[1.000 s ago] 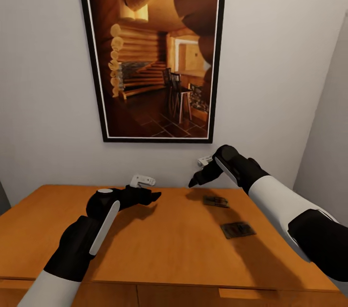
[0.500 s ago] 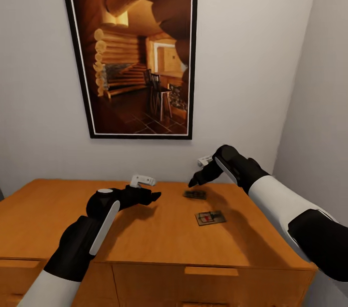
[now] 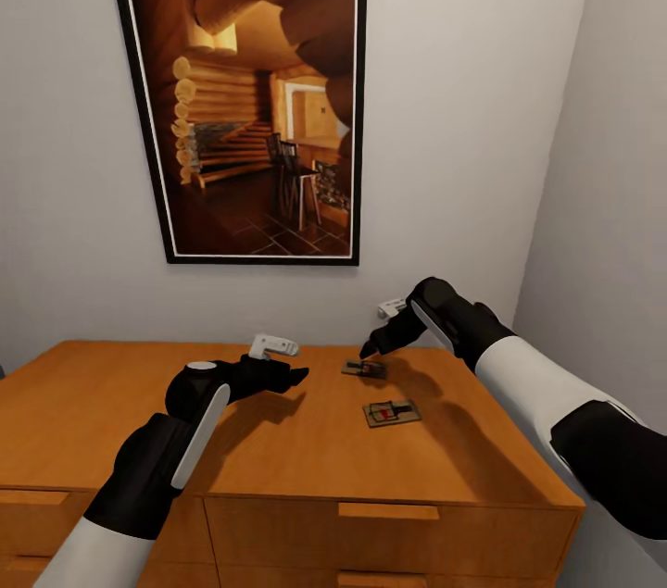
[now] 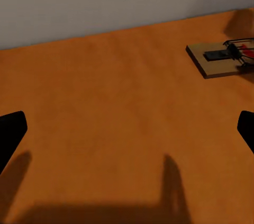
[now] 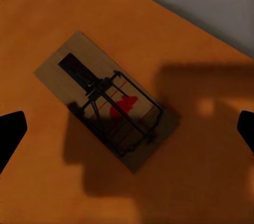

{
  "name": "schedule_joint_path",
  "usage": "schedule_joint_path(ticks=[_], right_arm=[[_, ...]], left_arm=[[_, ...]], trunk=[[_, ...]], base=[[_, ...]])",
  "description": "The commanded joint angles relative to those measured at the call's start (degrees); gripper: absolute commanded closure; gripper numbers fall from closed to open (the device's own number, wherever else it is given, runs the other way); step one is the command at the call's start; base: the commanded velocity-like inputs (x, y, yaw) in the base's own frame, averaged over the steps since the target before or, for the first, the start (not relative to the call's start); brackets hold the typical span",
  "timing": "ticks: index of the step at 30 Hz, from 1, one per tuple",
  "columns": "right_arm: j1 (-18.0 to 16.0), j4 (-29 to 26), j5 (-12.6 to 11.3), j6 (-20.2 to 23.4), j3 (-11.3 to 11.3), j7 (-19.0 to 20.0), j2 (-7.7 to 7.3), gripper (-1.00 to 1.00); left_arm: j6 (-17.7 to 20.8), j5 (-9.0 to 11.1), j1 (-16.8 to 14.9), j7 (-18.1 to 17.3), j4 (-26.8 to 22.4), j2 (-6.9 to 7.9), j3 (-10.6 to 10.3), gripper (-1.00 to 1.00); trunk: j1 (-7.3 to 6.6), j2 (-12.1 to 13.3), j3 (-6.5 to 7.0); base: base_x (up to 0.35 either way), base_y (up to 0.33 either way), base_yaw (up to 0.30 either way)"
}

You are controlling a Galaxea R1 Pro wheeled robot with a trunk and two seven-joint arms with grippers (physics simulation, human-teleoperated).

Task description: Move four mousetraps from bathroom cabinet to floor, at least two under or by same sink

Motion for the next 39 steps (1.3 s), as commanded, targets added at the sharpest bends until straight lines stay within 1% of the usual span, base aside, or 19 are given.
schedule_joint_path(ticks=[1, 14, 21, 29, 39], right_arm=[[-0.08, -0.06, -0.52, 0.18, 0.34, -0.21, -0.06, -1.00], [-0.08, 0.28, -0.57, 0.18, -0.04, -0.18, 0.11, -1.00], [-0.08, 0.65, -0.72, 0.18, -0.37, -0.30, -0.04, -1.00], [-0.08, 0.76, -0.75, 0.18, -1.64, -0.29, -0.20, -1.00], [-0.08, 0.77, -0.73, 0.18, -2.01, -0.17, -0.11, -1.00]], left_arm=[[0.24, 0.14, -0.05, 0.01, -0.04, 0.03, -0.05, -1.00], [0.24, 0.15, -0.05, 0.01, -0.04, 0.03, -0.06, -1.00], [0.23, 0.15, -0.05, 0.01, -0.04, 0.03, -0.08, -1.00], [0.24, 0.20, -0.05, -0.04, -0.04, -0.01, -0.11, -1.00], [0.17, 0.25, -0.05, 0.01, -0.04, 0.00, -0.11, -1.00]], trunk=[[0.00, -0.04, -0.07], [0.00, -0.04, -0.07], [0.00, -0.04, -0.07], [0.00, -0.04, -0.07], [0.00, -0.04, -0.07]], base=[[-0.002, -0.005, 0.000], [-0.001, -0.001, 0.000], [0.000, 0.000, 0.000], [0.001, 0.000, 0.000], [0.074, 0.000, 0.000]])
